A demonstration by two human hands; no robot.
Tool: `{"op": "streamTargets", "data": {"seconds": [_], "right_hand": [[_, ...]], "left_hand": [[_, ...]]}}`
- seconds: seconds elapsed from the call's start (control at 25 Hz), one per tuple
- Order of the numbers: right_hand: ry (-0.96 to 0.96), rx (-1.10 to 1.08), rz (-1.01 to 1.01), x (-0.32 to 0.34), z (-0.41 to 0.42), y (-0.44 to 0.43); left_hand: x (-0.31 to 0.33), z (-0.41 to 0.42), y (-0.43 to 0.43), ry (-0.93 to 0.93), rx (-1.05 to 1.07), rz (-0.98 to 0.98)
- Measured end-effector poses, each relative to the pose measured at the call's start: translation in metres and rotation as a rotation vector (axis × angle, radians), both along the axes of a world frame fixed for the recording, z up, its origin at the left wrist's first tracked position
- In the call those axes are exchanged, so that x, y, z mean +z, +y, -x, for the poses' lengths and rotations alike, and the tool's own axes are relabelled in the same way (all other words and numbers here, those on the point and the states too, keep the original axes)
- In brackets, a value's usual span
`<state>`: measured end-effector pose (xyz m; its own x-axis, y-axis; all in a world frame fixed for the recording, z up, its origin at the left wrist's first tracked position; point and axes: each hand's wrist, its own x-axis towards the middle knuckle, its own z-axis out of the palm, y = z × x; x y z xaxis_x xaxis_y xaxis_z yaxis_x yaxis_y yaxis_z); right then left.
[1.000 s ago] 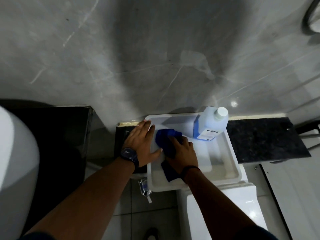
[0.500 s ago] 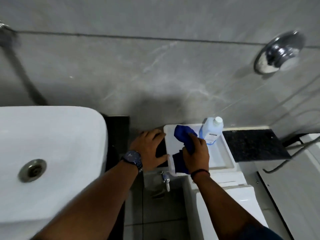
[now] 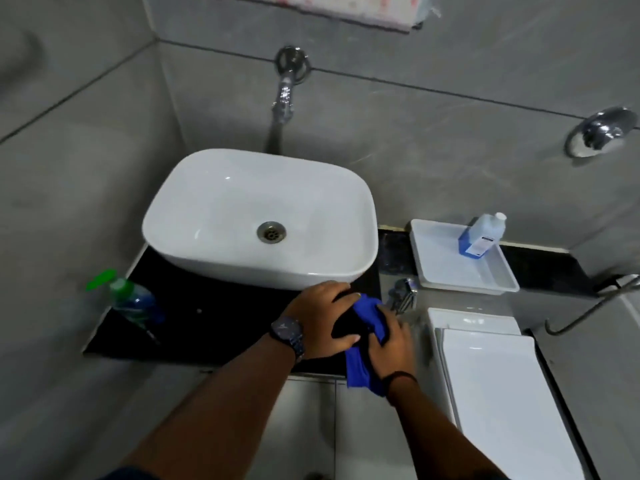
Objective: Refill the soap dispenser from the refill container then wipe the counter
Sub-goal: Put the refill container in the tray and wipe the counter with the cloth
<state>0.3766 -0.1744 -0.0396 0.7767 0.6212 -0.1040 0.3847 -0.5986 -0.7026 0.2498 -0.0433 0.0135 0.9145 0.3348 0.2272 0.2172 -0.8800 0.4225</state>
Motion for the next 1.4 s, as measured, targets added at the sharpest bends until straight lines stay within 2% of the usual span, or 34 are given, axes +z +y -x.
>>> {"op": "streamTargets", "data": {"seconds": [0.08, 0.2, 0.28, 0.36, 0.56, 0.84, 0.96, 1.08, 1.16, 1.24, 1.4], "right_hand": [[-0.049, 0.087, 0.085, -0.013, 0.02, 0.007], [-0.219, 0.116, 0.167, -0.028, 0.03, 0.023], [-0.357, 0.128, 0.166, -0.04, 0.03, 0.029], [-0.399, 0.139, 0.146, -0.052, 0.032, 0.034], [-0.388, 0.118, 0.102, -0.064, 0.056, 0.062], [-0.261, 0.583, -0.008, -0.061, 0.135, 0.127], [-0.2, 0.793, -0.051, -0.056, 0.13, 0.126], [-0.196, 0.883, -0.093, -0.048, 0.099, 0.103], [-0.249, 0.863, -0.099, -0.048, 0.071, 0.081], [-0.294, 0.742, -0.08, -0.053, 0.041, 0.057], [-0.303, 0.247, 0.051, -0.063, 0.01, 0.034]], "left_hand": [[-0.025, 0.043, 0.01, 0.041, 0.085, -0.05], [-0.065, 0.094, 0.027, 0.21, 0.255, -0.043], [-0.087, 0.116, 0.036, 0.344, 0.354, -0.033], [-0.102, 0.128, 0.041, 0.408, 0.453, -0.033], [-0.111, 0.133, 0.041, 0.403, 0.587, -0.038], [-0.109, 0.159, 0.045, 0.382, 0.652, 0.057], [-0.108, 0.172, 0.045, 0.376, 0.639, 0.052], [-0.106, 0.169, 0.044, 0.412, 0.643, 0.028], [-0.106, 0.159, 0.046, 0.443, 0.649, 0.019], [-0.106, 0.15, 0.049, 0.456, 0.647, 0.015], [-0.11, 0.143, 0.052, 0.469, 0.668, 0.031]]}}
